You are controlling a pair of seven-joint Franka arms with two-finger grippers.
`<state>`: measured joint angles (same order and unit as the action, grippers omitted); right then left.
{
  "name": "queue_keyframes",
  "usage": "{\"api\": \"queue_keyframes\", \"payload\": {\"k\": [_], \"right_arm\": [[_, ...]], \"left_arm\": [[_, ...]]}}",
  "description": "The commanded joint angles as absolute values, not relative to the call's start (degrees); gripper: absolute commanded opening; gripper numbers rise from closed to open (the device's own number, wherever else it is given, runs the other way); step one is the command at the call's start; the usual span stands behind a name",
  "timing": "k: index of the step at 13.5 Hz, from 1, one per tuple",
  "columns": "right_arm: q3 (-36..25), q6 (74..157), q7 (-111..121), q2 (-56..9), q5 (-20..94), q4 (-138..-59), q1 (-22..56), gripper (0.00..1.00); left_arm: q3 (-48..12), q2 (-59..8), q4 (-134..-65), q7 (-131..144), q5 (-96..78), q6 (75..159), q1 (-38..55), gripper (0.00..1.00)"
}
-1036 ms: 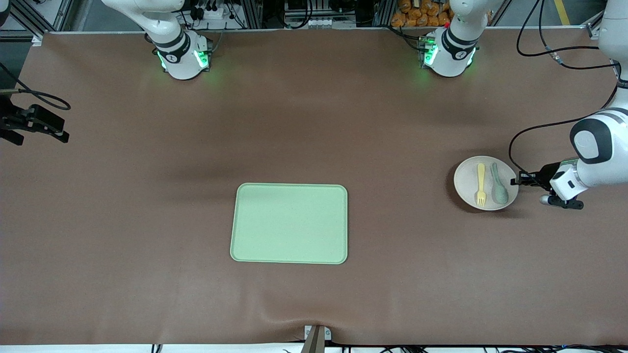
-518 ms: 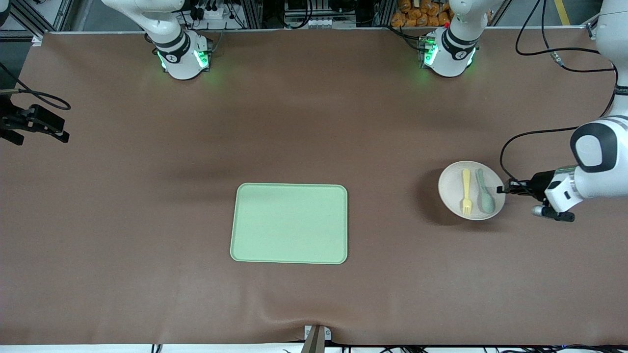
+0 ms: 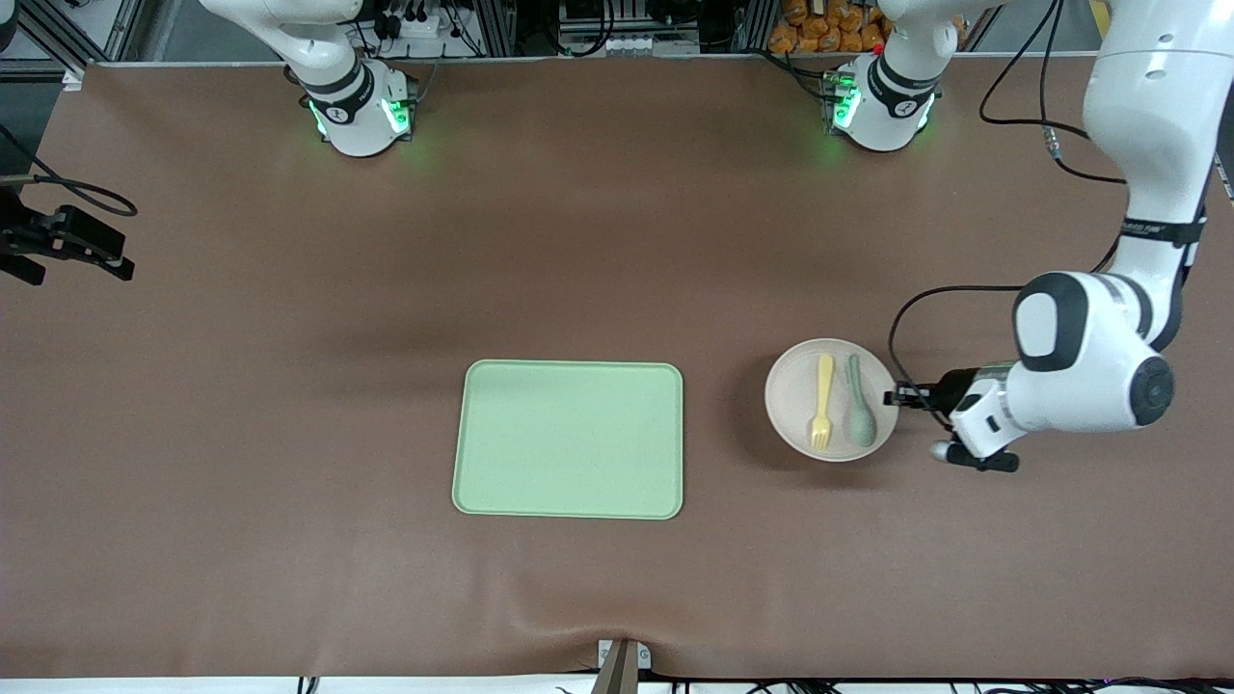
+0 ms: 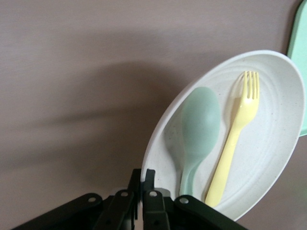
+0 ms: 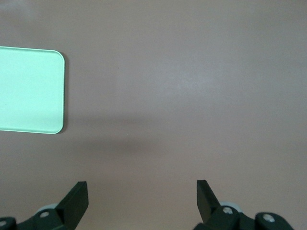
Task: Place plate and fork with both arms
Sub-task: 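Slide the plate with the left gripper onto the green tray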
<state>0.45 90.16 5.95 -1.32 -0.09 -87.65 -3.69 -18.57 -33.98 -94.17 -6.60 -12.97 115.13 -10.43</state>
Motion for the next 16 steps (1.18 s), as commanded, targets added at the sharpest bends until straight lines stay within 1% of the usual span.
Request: {"api": "queue_keyframes", "payload": {"k": [1,6,10,12,16], "right_arm": [[0.8,89.5,6.4,-1.5,-0.4,-86.8,-4.4,1.0],[0.8,89.6,6.5,-1.7,0.8,-86.8,-4.3,1.0],[0.9,90.1,6.4,-1.9,0.8,-86.9,-4.0,1.0],[0.8,90.6,6.4,-2.7,2.3,-86.8,-4.6,1.0],[0.7,90.4,6.4,-5.9,2.8,-86.8,-4.7,1.0]], "left_arm": [[-18.3,-38.6,-87.6,-1.9,-16.1,113.4,-5.9,0.0],[-18.2,-46.5,-76.9,5.6,-17.3,115.7,4.7,0.0],[-18.1,-50.3,-76.0,9.1,-17.3,127.2,11.9,0.0],[-18.0,-51.8,-74.9,9.8,-17.3,128.8,14.5,0.0],[-17.8,-52.7,-75.0,10.3,-17.4,129.0,17.5,0.0]]}}
